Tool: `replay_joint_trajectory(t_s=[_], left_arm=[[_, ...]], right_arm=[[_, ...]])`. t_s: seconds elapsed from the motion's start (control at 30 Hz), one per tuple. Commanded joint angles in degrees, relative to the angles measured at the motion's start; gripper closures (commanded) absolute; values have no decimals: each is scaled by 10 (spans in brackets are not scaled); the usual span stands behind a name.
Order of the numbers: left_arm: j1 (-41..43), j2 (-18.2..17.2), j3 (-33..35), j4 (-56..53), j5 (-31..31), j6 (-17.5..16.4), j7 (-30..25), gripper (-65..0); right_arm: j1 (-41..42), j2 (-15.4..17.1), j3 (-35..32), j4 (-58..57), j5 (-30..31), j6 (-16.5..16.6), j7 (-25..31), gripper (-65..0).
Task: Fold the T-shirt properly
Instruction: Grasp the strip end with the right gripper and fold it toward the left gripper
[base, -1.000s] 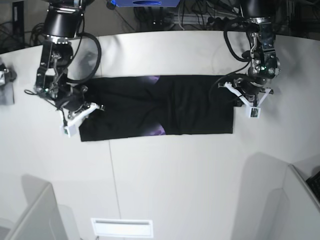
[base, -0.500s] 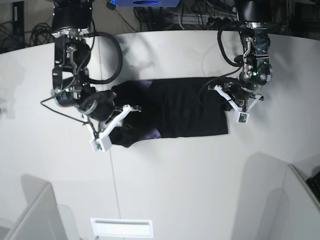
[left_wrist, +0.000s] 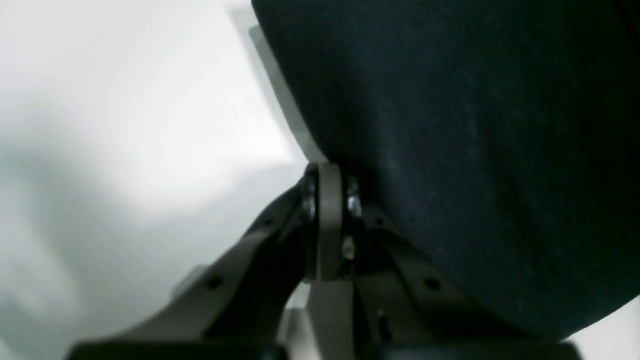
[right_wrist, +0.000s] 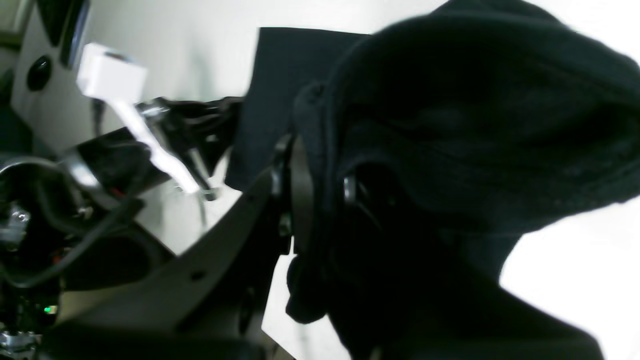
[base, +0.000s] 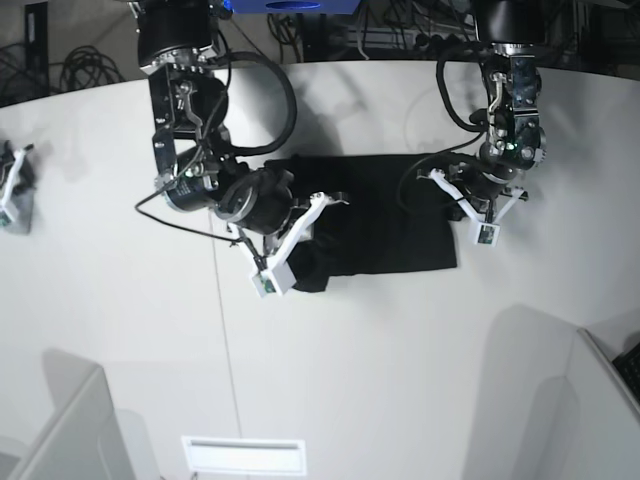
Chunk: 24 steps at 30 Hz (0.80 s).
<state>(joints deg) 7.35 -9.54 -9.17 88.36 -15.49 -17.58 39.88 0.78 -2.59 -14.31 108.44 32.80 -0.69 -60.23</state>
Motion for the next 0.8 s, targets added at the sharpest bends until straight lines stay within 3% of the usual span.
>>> replay_joint_trajectory(t_s=[0.0,0.3,0.77], left_arm=[[-2,-3,1,8,-6,-4,3,0],[-2,-3,4,7,-6,-4,3,0],[-1,-1,4,7,-9,-4,3,0]], right_arm=[[17,-10,-4,11,10,1,15,0],[37,-35,-19,-33,9,0,51,0],[60,-42,-63,-105,11,0,102,0]])
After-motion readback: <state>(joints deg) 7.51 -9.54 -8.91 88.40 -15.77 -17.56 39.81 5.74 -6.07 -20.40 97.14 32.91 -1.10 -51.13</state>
